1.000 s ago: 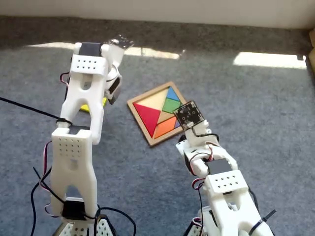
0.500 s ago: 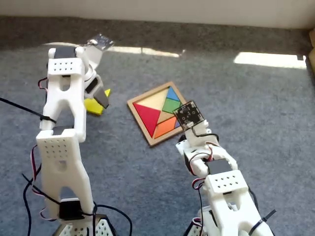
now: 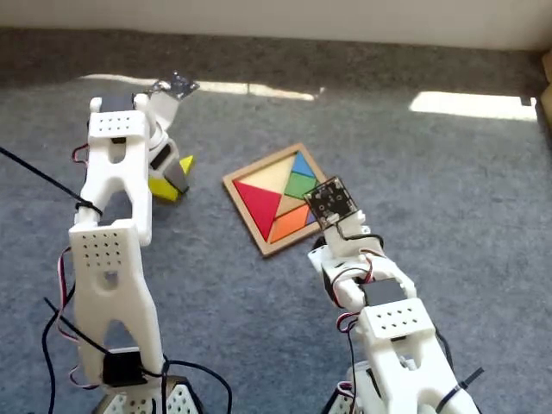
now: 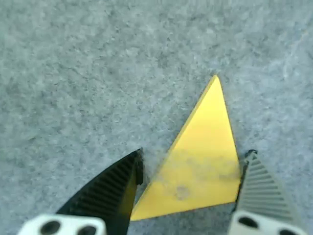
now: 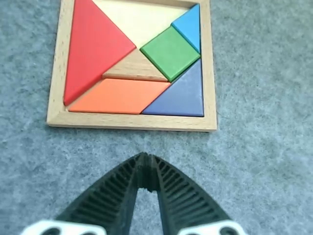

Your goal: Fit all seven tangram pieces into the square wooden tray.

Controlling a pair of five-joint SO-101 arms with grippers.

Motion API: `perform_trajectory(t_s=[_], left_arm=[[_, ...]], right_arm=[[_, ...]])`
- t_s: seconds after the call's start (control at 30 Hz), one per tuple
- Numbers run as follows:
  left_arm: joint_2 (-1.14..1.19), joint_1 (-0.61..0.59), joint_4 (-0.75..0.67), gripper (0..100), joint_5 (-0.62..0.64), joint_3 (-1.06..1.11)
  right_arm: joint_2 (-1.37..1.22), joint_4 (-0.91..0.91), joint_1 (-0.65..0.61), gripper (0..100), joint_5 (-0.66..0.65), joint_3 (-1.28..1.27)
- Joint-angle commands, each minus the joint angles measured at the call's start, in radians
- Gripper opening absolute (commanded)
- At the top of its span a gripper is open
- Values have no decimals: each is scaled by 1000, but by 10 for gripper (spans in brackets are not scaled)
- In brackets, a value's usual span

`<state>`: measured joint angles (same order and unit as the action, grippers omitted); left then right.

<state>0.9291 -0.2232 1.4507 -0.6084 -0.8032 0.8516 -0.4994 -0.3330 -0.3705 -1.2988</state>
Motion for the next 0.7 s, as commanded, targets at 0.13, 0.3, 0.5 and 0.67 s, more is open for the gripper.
perform_trajectory(t_s=[0.13, 0.3, 0.5, 0.67], left_arm=[[94, -44, 124, 302, -11, -317], [197, -44, 117, 302, -14, -354], [265, -41, 146, 298, -14, -354], [265, -30, 253, 244, -15, -367]], right_arm=[[25, 21, 8, 6, -5, 4], [25, 21, 8, 6, -5, 4], [24, 21, 8, 6, -5, 4], [24, 21, 8, 6, -6, 4]])
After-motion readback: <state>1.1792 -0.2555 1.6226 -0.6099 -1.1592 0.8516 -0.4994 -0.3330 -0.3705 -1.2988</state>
